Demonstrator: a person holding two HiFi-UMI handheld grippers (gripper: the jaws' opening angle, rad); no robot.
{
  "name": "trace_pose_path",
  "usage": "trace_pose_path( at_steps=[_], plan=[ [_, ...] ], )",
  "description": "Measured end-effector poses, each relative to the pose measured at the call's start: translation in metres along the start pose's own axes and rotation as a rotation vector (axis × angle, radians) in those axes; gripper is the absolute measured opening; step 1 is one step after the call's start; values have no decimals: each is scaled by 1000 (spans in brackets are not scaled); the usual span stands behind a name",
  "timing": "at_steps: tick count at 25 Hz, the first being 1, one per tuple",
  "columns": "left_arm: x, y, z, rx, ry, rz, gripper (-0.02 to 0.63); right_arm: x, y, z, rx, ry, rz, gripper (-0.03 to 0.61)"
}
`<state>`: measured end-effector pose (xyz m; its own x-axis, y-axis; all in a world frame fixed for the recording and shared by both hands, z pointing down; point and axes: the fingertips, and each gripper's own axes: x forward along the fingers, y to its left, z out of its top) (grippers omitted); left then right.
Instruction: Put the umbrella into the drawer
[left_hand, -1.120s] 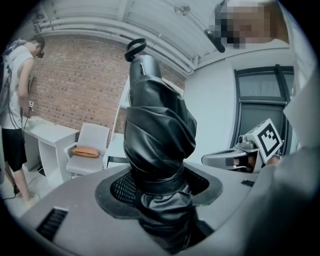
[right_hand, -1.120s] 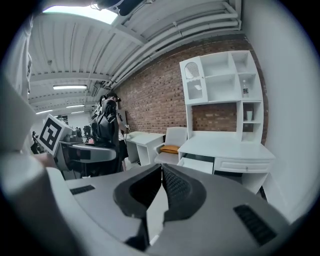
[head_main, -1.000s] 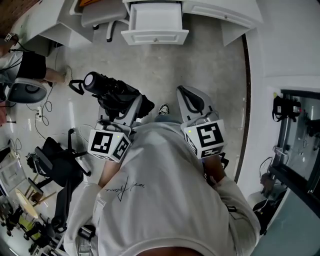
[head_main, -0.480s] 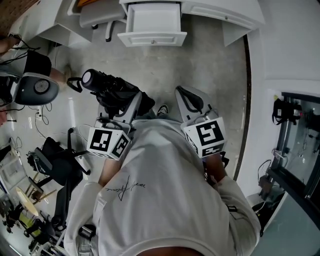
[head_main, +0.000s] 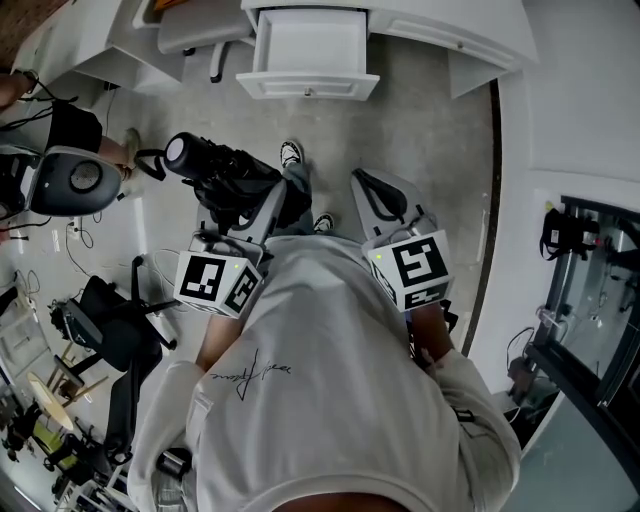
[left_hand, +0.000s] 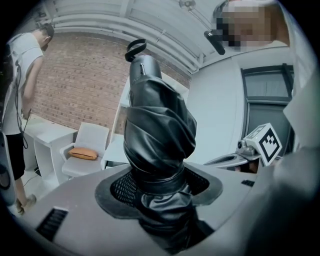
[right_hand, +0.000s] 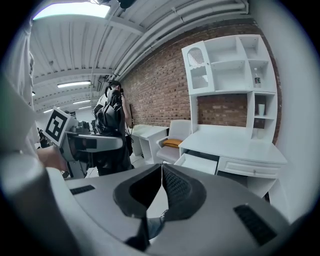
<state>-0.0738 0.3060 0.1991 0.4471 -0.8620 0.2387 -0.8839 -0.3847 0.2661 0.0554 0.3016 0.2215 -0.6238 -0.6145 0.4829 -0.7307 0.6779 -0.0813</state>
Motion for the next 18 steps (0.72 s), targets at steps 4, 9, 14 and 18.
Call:
trace_pose_path(
  at_steps=[4,9,14,18],
  plan=[
    [23,17,9,-2,0,-4,256,22,-15,18,-6,-6,0,26],
    [57,44,26,-1,10,-13,256,56,-36,39,0,2,-1,26],
    [90,75,46,14,16,-23,256,92,-54,62,6,7,-3,26],
    [116,95,60,11,21,-30,256,115,-71,80,8,12,-13,26]
  ],
)
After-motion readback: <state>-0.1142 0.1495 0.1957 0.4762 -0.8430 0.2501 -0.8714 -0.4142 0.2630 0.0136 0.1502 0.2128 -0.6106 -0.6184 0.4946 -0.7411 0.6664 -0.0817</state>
